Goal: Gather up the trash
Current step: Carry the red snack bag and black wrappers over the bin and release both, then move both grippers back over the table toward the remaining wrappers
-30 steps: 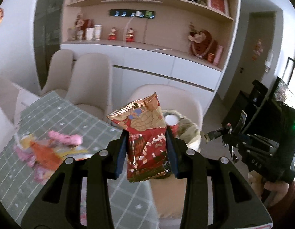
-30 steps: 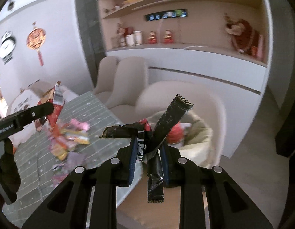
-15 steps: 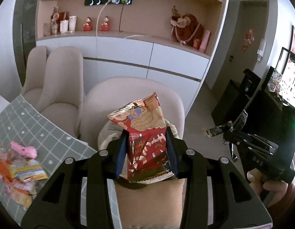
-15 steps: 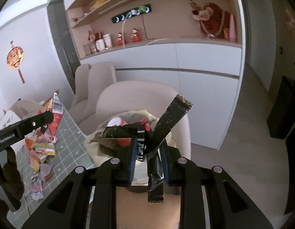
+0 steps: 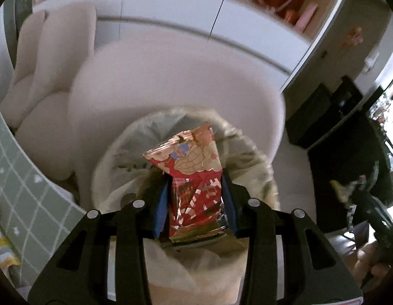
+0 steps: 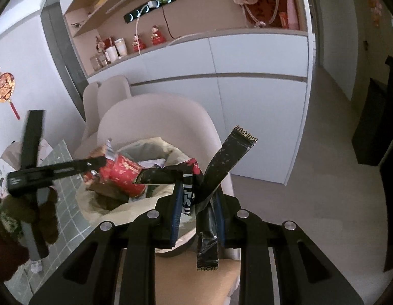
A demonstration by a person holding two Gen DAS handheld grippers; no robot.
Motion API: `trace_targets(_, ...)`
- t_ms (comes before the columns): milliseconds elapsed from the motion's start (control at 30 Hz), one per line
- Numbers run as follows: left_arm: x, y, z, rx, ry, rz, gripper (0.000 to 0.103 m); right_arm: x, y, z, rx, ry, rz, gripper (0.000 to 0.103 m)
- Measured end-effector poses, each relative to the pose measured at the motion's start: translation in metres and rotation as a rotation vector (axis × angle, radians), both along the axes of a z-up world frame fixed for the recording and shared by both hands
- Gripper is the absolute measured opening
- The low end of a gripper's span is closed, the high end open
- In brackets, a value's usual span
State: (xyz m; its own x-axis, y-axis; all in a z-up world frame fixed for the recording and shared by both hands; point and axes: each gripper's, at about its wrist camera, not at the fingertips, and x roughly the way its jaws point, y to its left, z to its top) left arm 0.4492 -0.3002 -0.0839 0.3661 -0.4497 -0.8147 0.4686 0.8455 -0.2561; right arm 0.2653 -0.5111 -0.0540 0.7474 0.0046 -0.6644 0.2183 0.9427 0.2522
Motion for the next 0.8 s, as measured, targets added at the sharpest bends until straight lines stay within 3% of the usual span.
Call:
trace_targets(200, 0.012, -0.023, -0.026, 0.032, 0.035, -0.027, 0.041, 0.01, -0.01, -0.01, 0.012, 0.024, -0.019, 0.023)
trace_targets(333, 0.013, -0.02, -0.023, -0.02, 0.064, -0.039, 0.06, 0.02, -0.009, -0.008, 0.008, 0.021, -0.005, 0.023)
trace_targets(467, -0.001, 0.007, 0.001, -0.084, 0.05, -0.025, 0.069, 0.038, 0.001, -0.003, 0.016, 0.004, 0.041, 0.023)
trace_targets(800, -0.054, 0.104, 0.062, -0.131, -0.096, 0.144, 0.071, 0.11, 0.067, 0.011, 0.019, -0.045, 0.24, 0.024)
